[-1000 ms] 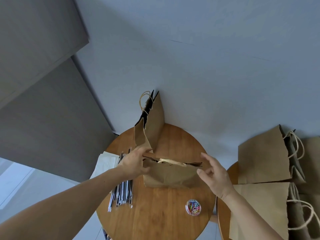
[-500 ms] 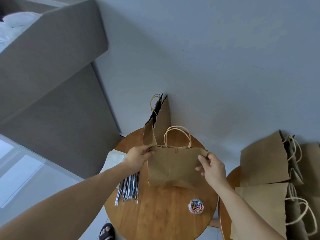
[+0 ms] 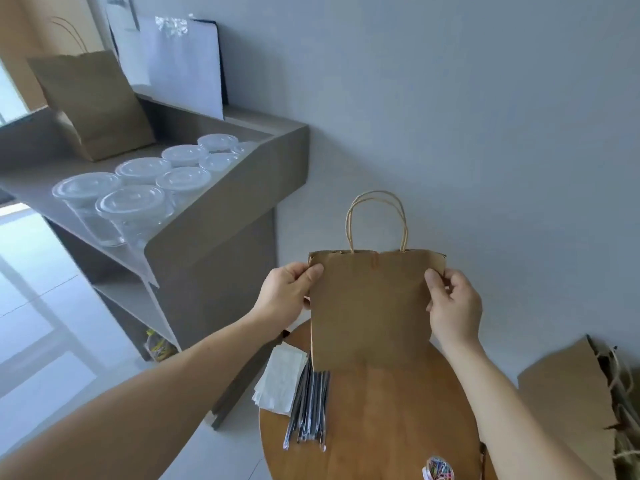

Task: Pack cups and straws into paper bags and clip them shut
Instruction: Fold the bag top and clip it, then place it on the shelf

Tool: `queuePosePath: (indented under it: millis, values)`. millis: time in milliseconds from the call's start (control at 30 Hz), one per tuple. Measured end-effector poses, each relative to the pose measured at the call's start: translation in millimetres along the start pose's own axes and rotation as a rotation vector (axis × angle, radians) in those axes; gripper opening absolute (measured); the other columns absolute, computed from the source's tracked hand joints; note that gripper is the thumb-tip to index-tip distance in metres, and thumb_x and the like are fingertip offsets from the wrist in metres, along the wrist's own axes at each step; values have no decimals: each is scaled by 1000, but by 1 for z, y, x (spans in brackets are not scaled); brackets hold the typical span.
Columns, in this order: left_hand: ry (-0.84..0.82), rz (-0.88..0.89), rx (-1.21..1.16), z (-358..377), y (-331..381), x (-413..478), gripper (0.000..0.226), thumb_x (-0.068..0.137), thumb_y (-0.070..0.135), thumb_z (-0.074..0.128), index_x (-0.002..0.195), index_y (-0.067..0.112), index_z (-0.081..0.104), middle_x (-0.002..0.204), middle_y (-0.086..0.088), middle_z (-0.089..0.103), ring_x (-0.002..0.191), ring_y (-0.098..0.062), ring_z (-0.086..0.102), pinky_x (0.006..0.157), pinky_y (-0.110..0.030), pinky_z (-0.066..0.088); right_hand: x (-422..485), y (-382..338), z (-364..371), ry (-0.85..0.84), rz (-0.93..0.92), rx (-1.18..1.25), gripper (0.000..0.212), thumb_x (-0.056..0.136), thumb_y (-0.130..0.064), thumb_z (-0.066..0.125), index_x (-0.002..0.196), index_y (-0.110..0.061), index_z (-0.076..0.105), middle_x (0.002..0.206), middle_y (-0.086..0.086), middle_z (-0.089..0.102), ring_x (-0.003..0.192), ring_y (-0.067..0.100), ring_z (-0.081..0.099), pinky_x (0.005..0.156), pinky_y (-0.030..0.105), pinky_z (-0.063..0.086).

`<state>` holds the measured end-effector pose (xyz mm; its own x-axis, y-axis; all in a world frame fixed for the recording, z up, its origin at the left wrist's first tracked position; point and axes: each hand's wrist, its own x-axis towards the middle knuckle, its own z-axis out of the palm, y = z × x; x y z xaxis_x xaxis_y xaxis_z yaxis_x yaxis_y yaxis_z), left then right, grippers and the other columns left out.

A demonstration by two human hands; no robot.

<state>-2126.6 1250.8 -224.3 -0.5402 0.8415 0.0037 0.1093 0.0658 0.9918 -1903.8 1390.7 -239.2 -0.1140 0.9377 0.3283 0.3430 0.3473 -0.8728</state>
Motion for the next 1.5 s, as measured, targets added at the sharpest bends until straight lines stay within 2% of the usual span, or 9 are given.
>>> queuePosePath:
  millis: [167,333,467,567,767,867,1133,1433,1500]
  values:
    - [125,147,7,-76,49,-25,25,97,29,61,82,13,72,61,7,66,52,-8,58,51,-23,51,-21,-98,28,17,-111,30,17,98,-33,57,94,-16,57,67,12,62,64,26,60,68,33,46]
    - [235,237,5,-162,86,-55,25,97,31,61,79,17,71,55,11,61,49,-5,53,48,-22,47,-55,-184,69,0,-186,85,18,98,-34,58,90,-18,57,68,1,60,53,19,58,61,30,45]
    - [364,273,19,-232,106,-74,29,95,38,63,85,13,74,74,-2,70,64,-10,59,64,-32,52,-78,-240,106,-41,-209,197,22,95,-33,62,75,-28,55,60,-8,57,40,9,51,61,33,47]
    - [474,341,28,-276,123,-83,25,94,39,63,79,22,75,71,8,71,61,-3,59,58,-20,50,-85,-278,135,-101,-212,279,23,94,-32,64,72,-26,58,46,-10,51,38,8,46,60,38,46]
    - [660,402,52,-352,157,-76,25,95,38,63,80,22,76,85,-7,74,78,-25,69,79,-45,56,-74,-355,201,-229,-252,383,21,92,-28,66,73,-21,62,50,-13,52,46,10,45,53,26,41]
    - [747,429,72,-392,166,-62,26,94,41,63,71,31,73,80,-1,74,72,-16,68,72,-39,58,-65,-388,237,-285,-284,446,21,91,-24,67,71,-23,63,45,-18,53,38,1,44,42,16,38]
    - [947,492,131,-495,187,-22,34,93,38,63,64,23,71,57,11,59,52,-4,52,50,-19,42,-35,-471,346,-491,-373,506,17,93,-26,64,77,-21,64,46,-15,53,36,8,45,44,21,42]
    - [867,436,97,-631,157,35,37,92,33,68,86,-3,70,72,-16,59,58,-23,51,51,-31,45,-17,-525,504,-695,-327,467,27,97,-25,61,116,-6,60,102,9,64,44,7,59,47,27,52]
    - [843,416,99,-658,145,53,37,93,33,67,88,-4,69,73,-18,59,59,-25,52,52,-32,46,-12,-530,537,-717,-314,426,24,98,-24,60,113,-5,61,101,9,65,47,10,62,53,33,53]
